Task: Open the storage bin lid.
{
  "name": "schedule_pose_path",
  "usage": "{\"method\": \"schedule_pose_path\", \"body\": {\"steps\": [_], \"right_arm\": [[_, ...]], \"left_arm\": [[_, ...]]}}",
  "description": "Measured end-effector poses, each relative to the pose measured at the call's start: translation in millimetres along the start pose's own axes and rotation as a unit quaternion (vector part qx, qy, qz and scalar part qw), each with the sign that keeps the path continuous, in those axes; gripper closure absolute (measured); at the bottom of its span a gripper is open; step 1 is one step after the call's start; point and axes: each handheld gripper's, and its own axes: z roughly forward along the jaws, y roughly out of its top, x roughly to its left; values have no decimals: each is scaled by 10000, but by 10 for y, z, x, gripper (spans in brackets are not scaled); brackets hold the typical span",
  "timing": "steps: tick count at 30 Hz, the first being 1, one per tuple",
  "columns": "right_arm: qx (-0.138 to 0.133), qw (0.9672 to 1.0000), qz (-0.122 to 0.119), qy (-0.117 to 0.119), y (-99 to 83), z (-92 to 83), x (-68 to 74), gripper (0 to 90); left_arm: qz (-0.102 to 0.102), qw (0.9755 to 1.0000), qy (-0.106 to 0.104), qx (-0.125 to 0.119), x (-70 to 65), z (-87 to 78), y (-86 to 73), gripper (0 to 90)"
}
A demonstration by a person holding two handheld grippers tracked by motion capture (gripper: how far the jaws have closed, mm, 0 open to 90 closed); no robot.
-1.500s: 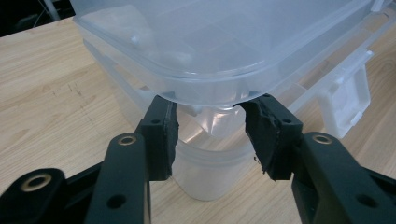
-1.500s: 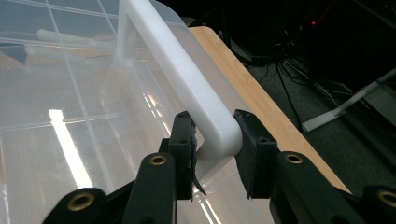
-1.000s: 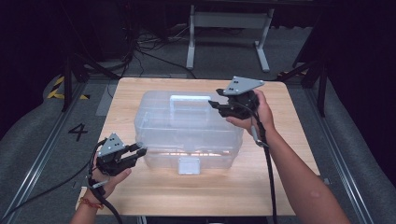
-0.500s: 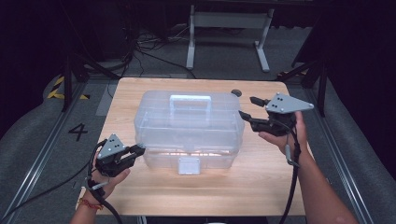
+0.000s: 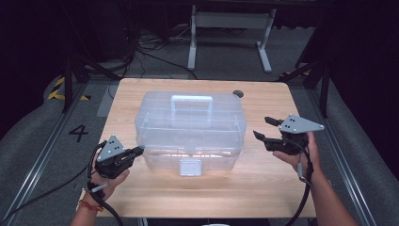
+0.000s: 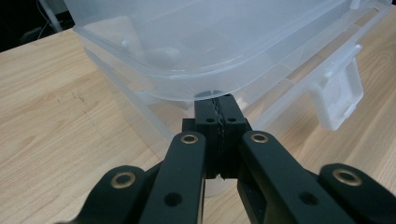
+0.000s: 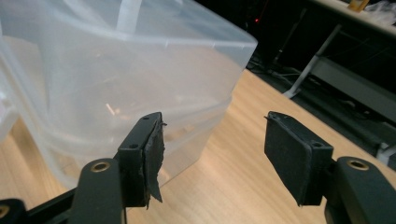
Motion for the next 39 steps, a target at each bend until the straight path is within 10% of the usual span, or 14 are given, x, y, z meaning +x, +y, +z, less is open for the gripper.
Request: {"method": "schedule_pose_path", "body": {"steps": [17,39], "right_arm": [[298,9980,-171,531,-304,360,257,358],[-744,9972,44,11,-289,278,320,448]], "left_arm": [[7,10000,-30,-32,8,4,-20,899],[158,9997,187,13,7,13,-44,833]]}}
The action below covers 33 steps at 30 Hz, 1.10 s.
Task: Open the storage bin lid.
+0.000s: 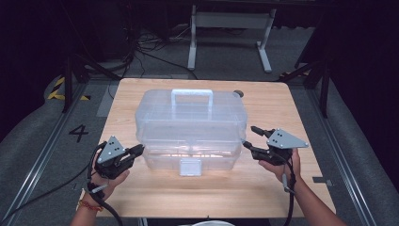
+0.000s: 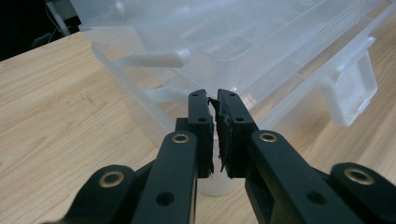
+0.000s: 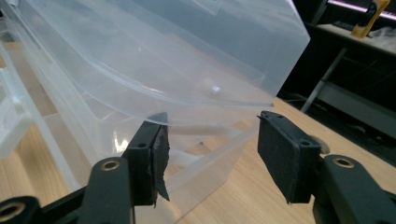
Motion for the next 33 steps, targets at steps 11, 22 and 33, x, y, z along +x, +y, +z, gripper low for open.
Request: {"method": "schedule_pose_path", "body": {"steps": [11,22,33], "right_arm": [[-367,9989,90,-260,115,42,-4,562],[-618,9967,68,-513,236,116,-32,662],[-756,9945,67,-729,329,196,-57,709]], "left_arm": [[-78,9998,141,92,91,-112,-137,687],[-155,9965,377,730,202,-46,-424,614],[-190,9935,195,1102,182,118,-596,567]]}}
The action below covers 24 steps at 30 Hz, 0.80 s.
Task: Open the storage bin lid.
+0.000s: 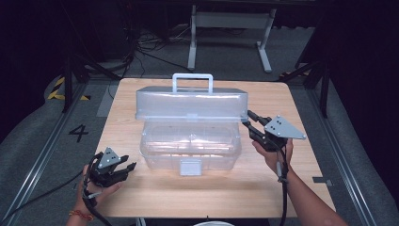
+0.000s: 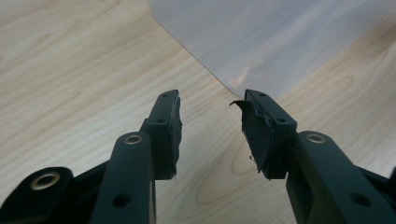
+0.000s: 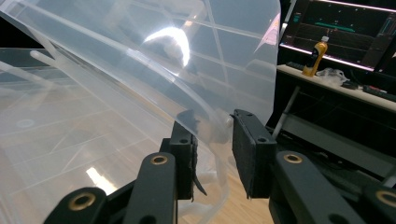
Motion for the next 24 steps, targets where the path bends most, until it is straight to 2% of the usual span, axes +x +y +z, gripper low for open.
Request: {"method": "schedule_pose_path", "body": {"steps": [2,5,7,11,14,18,20,21,22,23,24], "right_arm": [[-42,10000,-3,-27,12,16,-10,711],[-58,9999,18,-80,29,38,-14,714],[-91,9999,46,-135,44,57,-20,718],[-127,9997,48,-187,62,78,-31,724],[-176,9994,98,-281,95,115,-44,729],[-211,9990,89,-382,128,152,-59,738],[-223,9988,67,-420,133,160,-62,741],[-222,9987,63,-444,139,168,-63,744],[-202,9988,69,-445,145,173,-62,746],[-209,9987,64,-460,148,178,-64,748],[-208,9985,36,-512,157,192,-68,754]], "left_arm": [[-74,9999,-108,49,-15,43,-35,555],[-88,9997,-142,198,-30,90,-65,521],[-109,9996,-157,185,-20,105,-77,494],[-245,9993,-229,193,9,138,-130,472],[-328,9986,-254,341,30,173,-180,455],[-368,9986,-263,266,52,178,-193,430],[-380,9985,-381,141,55,191,-220,405],[-274,9988,-384,91,64,192,-238,369],[-305,9987,-395,80,52,197,-247,356],[-195,9993,-307,78,54,201,-244,354],[-274,9992,-257,132,52,212,-235,299]]}}
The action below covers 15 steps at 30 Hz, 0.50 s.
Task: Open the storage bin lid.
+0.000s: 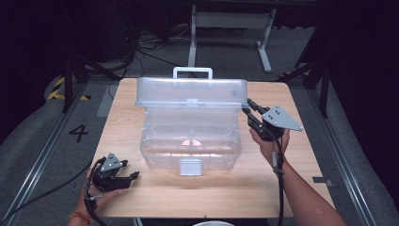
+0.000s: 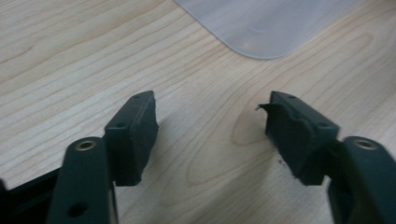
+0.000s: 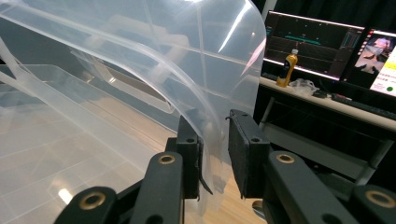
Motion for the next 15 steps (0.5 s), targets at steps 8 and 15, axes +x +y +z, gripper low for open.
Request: {"method": "schedule_pose_path", "body": {"steps": [8,15], "right_arm": [[24,10000,3,-46,36,55,-35,765],[48,9998,163,-44,80,125,-84,769]], "left_arm": [[-22,10000,49,18,8,5,5,258],[-47,10000,68,27,6,8,6,246]]}}
